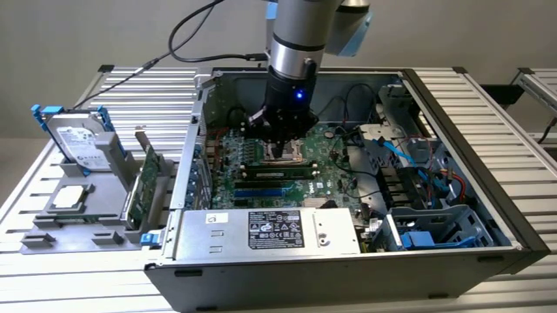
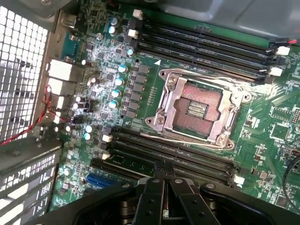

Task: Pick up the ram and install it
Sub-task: 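Press down the ram until it locks into place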

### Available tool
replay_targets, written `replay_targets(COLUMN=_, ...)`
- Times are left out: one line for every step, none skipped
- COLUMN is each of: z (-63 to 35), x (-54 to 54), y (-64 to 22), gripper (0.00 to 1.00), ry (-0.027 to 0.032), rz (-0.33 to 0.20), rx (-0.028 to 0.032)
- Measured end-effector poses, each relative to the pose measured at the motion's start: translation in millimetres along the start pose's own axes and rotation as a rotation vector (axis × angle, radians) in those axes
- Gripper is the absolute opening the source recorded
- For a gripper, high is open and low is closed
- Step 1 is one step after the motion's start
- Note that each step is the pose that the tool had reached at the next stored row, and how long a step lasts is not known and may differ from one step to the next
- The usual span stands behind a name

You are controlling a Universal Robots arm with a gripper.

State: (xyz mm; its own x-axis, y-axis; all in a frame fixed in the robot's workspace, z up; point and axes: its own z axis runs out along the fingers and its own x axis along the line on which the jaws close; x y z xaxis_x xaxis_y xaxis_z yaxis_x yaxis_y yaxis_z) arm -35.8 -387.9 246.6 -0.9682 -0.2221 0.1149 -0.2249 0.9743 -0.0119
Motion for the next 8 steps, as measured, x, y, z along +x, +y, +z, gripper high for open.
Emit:
replay_targets(z=0.0, x=0.0, y=0.0, gripper=0.11, ry=0.0002, rz=0.016, rx=-0.0018)
replay_targets(z=0.0, x=0.0, y=0.0, gripper=0.11, ry=0.0004, rz=0.032, rx=-0.0037)
replay_targets(z=0.0, x=0.0, y=0.0, gripper=0.11, ry=0.0006, rz=0.048, rx=-0.0056)
replay_targets(z=0.0, x=0.0, y=0.0, gripper=0.11, ry=0.0007, rz=0.064, rx=-0.0073)
replay_targets(z=0.0, x=0.0, y=0.0, gripper=0.11, ry=0.0008, rz=0.079, rx=-0.0091)
replay_targets(z=0.0, x=0.0, y=0.0, gripper=0.11, ry=0.0010, rz=0.093, rx=-0.0107)
replay_targets(z=0.0, x=0.0, y=0.0, gripper=0.11, ry=0.0011, rz=0.108, rx=-0.0122)
replay_targets(z=0.0, x=0.0, y=0.0, gripper=0.11, ry=0.0008, rz=0.121, rx=-0.0135)
